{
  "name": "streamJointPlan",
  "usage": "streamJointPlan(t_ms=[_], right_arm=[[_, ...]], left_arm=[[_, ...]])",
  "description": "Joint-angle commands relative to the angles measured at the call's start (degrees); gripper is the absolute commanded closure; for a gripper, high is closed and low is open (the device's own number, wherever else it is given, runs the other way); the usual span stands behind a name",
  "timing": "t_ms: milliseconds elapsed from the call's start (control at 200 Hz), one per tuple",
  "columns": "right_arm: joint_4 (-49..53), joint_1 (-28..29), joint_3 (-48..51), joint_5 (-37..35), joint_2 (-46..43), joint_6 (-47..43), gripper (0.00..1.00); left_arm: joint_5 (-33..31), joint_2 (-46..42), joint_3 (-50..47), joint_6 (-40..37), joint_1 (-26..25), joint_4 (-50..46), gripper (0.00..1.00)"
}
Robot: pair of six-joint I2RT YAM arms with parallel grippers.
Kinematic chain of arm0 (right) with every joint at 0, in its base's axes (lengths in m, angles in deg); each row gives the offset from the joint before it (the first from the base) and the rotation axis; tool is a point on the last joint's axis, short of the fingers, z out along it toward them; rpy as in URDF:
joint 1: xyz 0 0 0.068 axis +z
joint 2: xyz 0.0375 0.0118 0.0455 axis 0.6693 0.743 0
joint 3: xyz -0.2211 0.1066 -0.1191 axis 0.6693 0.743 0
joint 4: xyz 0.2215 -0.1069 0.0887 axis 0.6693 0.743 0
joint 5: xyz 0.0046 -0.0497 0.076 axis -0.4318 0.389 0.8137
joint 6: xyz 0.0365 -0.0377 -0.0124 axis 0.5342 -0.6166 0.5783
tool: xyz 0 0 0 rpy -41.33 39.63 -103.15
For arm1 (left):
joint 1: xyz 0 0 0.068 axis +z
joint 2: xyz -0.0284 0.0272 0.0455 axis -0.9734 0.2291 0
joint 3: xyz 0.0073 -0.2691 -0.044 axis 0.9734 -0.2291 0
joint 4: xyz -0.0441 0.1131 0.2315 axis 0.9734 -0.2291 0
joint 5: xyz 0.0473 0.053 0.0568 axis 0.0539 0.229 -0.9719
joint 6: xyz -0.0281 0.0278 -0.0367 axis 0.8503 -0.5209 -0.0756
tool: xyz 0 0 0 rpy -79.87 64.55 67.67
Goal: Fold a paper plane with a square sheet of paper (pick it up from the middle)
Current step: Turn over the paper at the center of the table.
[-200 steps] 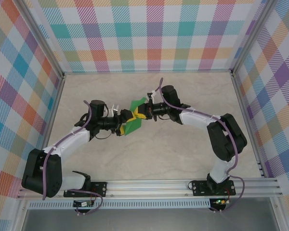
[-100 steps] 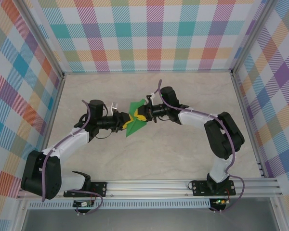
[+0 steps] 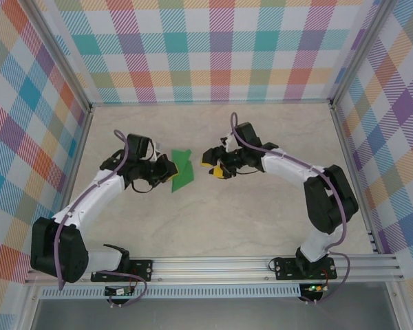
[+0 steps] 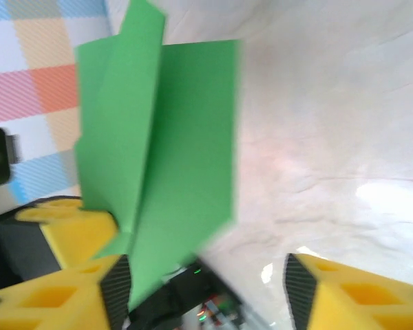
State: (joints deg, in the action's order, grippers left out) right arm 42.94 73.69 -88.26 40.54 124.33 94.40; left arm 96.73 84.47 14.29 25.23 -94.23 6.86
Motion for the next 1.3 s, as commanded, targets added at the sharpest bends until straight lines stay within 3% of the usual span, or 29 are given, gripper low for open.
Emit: streamJointPlan(t_ms=[0,145,230,365,485,640,975,1170,1295], right_arm=[[14.6,-0.2,-1.7,-13.7,-4.7,-9.4,0.30],[16.9,-0.2,1.4,-21.9,-8.0,-9.2,0.18],[17.0,-0.2,3.4,-24.8,-9.6,-8.5,0.14],[17.4,-0.2,5.3,-27.3,-11.0,-7.7,0.13],[17.6,-0.2,6.7,-29.1,-12.2,-6.8,0.13],[18.2,-0.2,8.9,-32.0,-14.3,-5.5,0.13],[16.0,0.0,12.7,-31.4,-16.0,-6.0,0.15],[11.3,6.4,11.4,-31.1,-12.1,-8.1,0.22],[9.5,13.1,6.5,-31.1,-5.6,-8.7,0.34]], left_arm=[[-20.3,3.3,6.1,-9.9,-1.8,-21.1,0.94],[-42.4,9.7,13.3,-8.7,-7.0,-31.3,0.94],[-51.8,14.1,17.0,-6.3,-10.4,-35.9,0.94],[-62.3,23.1,23.3,-1.5,-15.9,-42.9,0.95],[-65.1,31.5,27.8,1.7,-20.0,-46.0,0.95],[-56.0,37.1,29.6,1.7,-22.2,-39.1,0.90],[-22.7,33.7,27.3,-1.1,-19.6,-17.2,0.48],[-11.9,26.1,21.6,-0.1,-13.1,-9.3,0.29],[-10.8,20.3,17.6,1.2,-8.4,-7.5,0.23]])
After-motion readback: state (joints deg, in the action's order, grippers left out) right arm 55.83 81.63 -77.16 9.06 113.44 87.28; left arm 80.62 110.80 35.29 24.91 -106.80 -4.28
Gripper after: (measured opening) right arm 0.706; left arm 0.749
